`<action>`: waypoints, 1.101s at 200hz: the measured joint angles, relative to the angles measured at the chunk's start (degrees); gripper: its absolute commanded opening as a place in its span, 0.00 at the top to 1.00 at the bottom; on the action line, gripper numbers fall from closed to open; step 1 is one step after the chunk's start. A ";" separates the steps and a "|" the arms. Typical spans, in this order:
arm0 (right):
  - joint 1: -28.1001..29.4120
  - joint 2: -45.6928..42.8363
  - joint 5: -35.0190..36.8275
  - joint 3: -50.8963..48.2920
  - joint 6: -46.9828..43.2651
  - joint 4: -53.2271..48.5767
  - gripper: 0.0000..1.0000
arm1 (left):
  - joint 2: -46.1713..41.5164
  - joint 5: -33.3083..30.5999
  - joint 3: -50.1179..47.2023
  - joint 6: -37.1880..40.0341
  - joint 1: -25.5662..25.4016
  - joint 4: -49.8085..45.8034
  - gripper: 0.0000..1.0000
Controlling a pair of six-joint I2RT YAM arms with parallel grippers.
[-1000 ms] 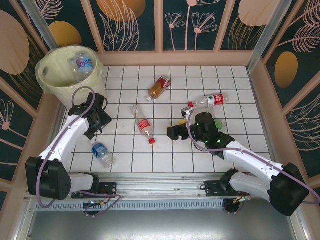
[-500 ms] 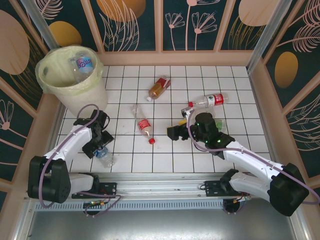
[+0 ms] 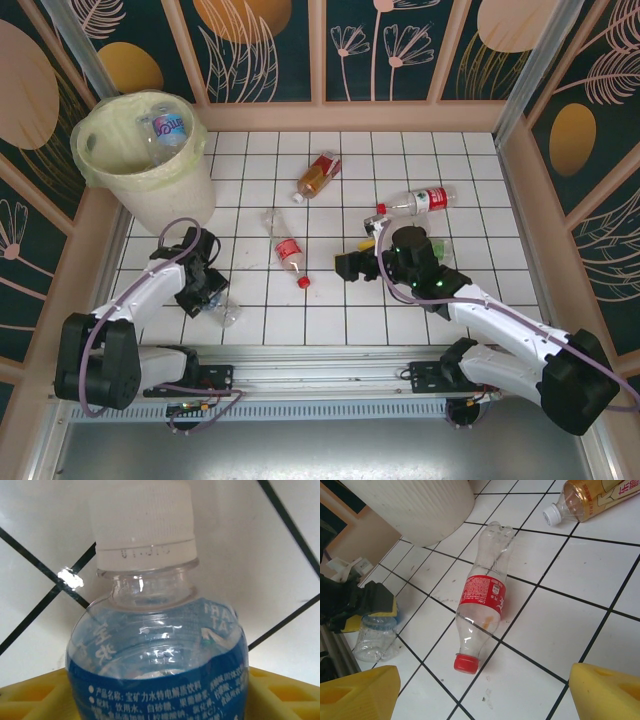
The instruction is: Put the plastic bottles in the bin
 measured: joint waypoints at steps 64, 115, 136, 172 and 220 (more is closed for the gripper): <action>0.00 -0.63 -0.02 -0.17 0.02 0.22 0.12 | -6.03 2.05 -0.15 0.39 -0.33 3.63 0.37; 0.00 -2.12 -0.92 -1.03 -0.31 1.57 0.12 | -13.00 9.42 -0.02 4.61 -1.44 9.42 0.37; 0.00 -2.99 -1.73 -0.90 -1.14 1.62 0.12 | -14.49 15.06 -0.15 5.60 -1.51 14.51 0.37; 0.00 -3.10 -1.99 1.09 -1.97 1.46 0.12 | -15.02 23.32 0.13 6.45 -3.08 23.61 0.36; -0.04 -3.67 -5.66 2.49 -2.97 2.43 0.02 | -8.17 27.08 11.10 13.05 -6.21 27.54 0.37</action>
